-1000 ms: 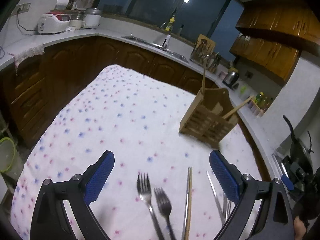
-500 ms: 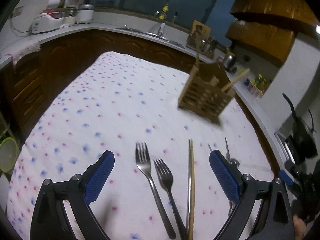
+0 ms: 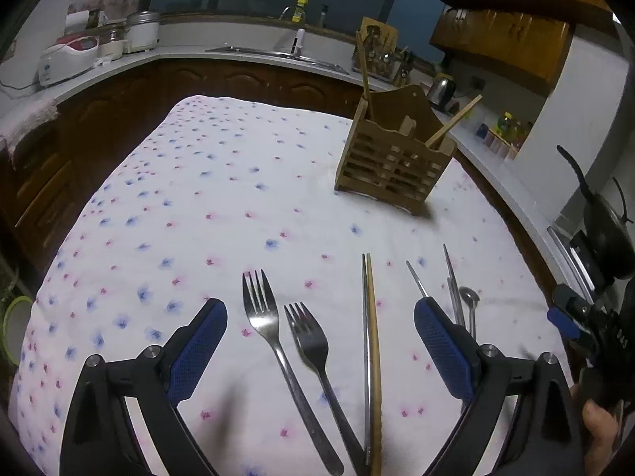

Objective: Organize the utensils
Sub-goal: 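Move both grippers back over the forks and remaining utensils, then grasp a chopstick with the left gripper while the right gripper grasps a silver chopstick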

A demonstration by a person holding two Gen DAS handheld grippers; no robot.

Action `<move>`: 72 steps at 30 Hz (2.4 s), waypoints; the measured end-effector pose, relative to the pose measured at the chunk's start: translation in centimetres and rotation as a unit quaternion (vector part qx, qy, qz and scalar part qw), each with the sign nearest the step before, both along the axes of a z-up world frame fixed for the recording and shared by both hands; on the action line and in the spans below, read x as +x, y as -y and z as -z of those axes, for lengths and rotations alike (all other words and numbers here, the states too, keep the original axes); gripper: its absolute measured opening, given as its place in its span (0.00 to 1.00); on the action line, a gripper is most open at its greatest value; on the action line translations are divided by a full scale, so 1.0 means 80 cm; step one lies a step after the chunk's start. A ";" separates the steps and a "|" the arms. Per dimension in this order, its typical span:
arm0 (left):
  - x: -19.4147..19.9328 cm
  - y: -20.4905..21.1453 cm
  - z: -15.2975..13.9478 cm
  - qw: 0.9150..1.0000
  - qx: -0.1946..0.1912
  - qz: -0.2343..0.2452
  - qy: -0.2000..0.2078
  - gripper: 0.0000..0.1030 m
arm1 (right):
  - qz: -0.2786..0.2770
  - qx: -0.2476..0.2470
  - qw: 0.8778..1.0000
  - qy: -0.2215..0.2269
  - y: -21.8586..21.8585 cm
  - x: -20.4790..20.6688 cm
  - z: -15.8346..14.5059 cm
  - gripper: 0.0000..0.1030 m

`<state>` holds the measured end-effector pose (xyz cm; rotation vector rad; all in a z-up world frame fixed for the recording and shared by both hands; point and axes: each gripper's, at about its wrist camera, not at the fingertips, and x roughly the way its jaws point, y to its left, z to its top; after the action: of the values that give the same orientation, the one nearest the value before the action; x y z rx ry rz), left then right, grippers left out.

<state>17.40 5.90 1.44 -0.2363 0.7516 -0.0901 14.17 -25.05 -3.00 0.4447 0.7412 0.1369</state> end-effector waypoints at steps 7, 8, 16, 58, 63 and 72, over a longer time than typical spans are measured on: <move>0.029 0.019 0.013 0.999 0.017 0.023 -0.023 0.72 | -0.018 -0.023 1.000 -0.002 -0.008 0.018 0.001 0.82; 0.037 0.025 0.017 0.999 0.026 0.030 -0.030 0.69 | -0.021 -0.023 1.000 -0.006 -0.010 0.021 0.002 0.80; 0.104 0.070 0.057 0.990 0.081 0.076 -0.093 0.54 | -0.025 -0.019 0.999 -0.020 -0.010 0.042 0.014 0.77; 0.203 0.100 0.099 0.972 0.146 0.122 -0.138 0.29 | -0.085 -0.158 0.973 -0.145 -0.058 0.190 0.094 0.30; 0.203 0.115 0.098 0.969 0.152 0.144 -0.132 0.06 | -0.082 -0.175 0.971 -0.144 -0.058 0.190 0.094 0.10; 0.202 0.086 0.092 0.978 0.087 0.138 -0.133 0.03 | -0.076 -0.071 0.987 -0.120 -0.037 0.180 0.064 0.06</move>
<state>33.56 -0.96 -5.88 0.0249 1.0516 -0.2582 28.53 -22.09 -8.14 0.2710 1.0160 0.1743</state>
